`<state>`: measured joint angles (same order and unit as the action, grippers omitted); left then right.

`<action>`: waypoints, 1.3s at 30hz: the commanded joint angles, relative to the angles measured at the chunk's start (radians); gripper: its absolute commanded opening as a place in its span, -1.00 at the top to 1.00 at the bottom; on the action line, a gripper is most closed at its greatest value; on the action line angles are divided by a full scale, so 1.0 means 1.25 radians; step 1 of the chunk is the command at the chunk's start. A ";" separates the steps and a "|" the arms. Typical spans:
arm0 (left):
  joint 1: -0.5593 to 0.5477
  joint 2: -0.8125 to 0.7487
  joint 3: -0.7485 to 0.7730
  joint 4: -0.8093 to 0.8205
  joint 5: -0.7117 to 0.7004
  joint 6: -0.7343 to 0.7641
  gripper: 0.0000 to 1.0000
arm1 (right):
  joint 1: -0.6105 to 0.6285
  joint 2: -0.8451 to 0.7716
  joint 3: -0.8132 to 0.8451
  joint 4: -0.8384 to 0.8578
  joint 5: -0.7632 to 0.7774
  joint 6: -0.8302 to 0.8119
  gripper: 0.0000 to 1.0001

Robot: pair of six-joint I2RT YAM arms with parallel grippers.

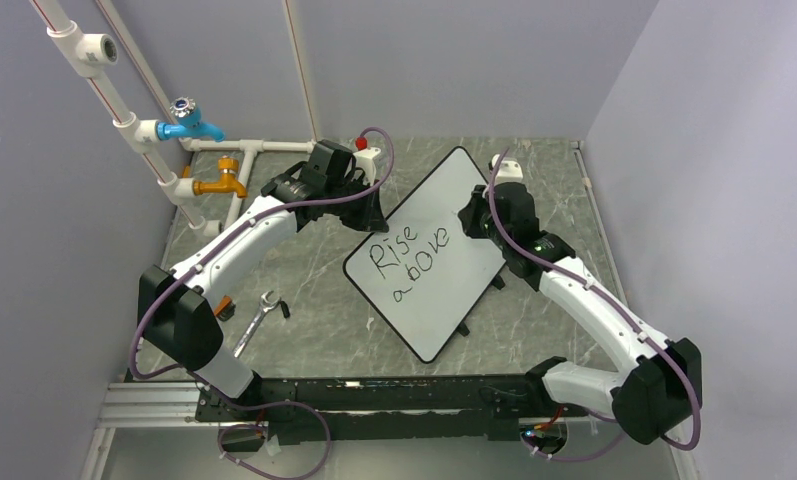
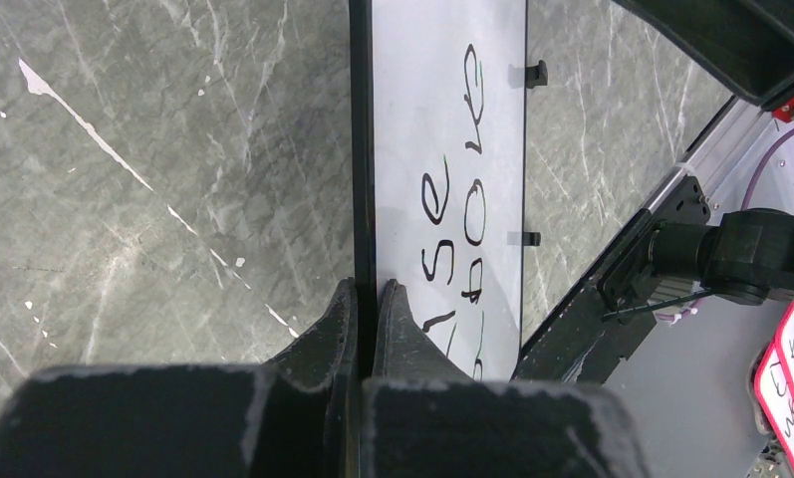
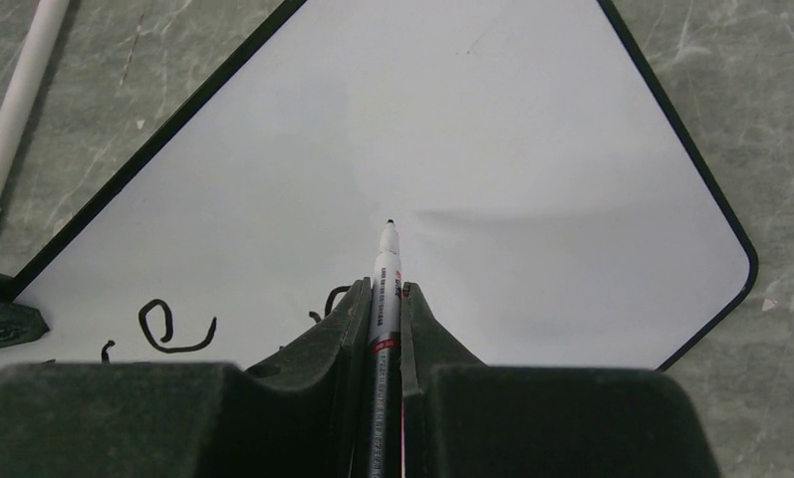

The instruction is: Write a sentence on the whiteboard

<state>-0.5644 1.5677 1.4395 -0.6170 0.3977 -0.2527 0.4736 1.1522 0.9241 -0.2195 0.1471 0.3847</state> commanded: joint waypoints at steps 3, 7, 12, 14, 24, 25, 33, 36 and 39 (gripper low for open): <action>-0.011 -0.033 0.004 0.006 -0.026 0.038 1.00 | -0.032 -0.010 0.009 0.039 -0.012 -0.014 1.00; -0.011 -0.035 0.005 0.006 -0.026 0.037 1.00 | -0.055 -0.010 -0.002 0.045 -0.038 -0.015 1.00; -0.012 -0.033 0.005 0.006 -0.027 0.039 1.00 | -0.073 -0.003 -0.011 0.060 -0.077 -0.015 1.00; -0.012 -0.032 0.006 0.005 -0.027 0.039 1.00 | -0.076 -0.002 -0.016 0.068 -0.094 -0.014 1.00; -0.012 -0.031 0.006 0.004 -0.028 0.039 1.00 | -0.088 0.013 -0.037 0.086 -0.134 -0.009 1.00; -0.012 -0.030 0.006 0.004 -0.028 0.039 1.00 | -0.090 0.015 -0.040 0.088 -0.136 -0.008 1.00; -0.013 -0.028 0.007 0.004 -0.031 0.040 1.00 | -0.097 0.022 -0.058 0.084 -0.142 -0.010 1.00; -0.013 -0.026 0.008 0.004 -0.030 0.040 1.00 | -0.105 0.018 -0.075 0.082 -0.147 -0.006 1.00; -0.012 -0.020 0.012 -0.001 -0.030 0.041 1.00 | -0.109 0.019 -0.082 0.070 -0.165 -0.002 1.00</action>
<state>-0.5686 1.5635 1.4395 -0.6186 0.3943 -0.2527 0.3466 1.1790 0.8474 -0.1467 -0.0235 0.3820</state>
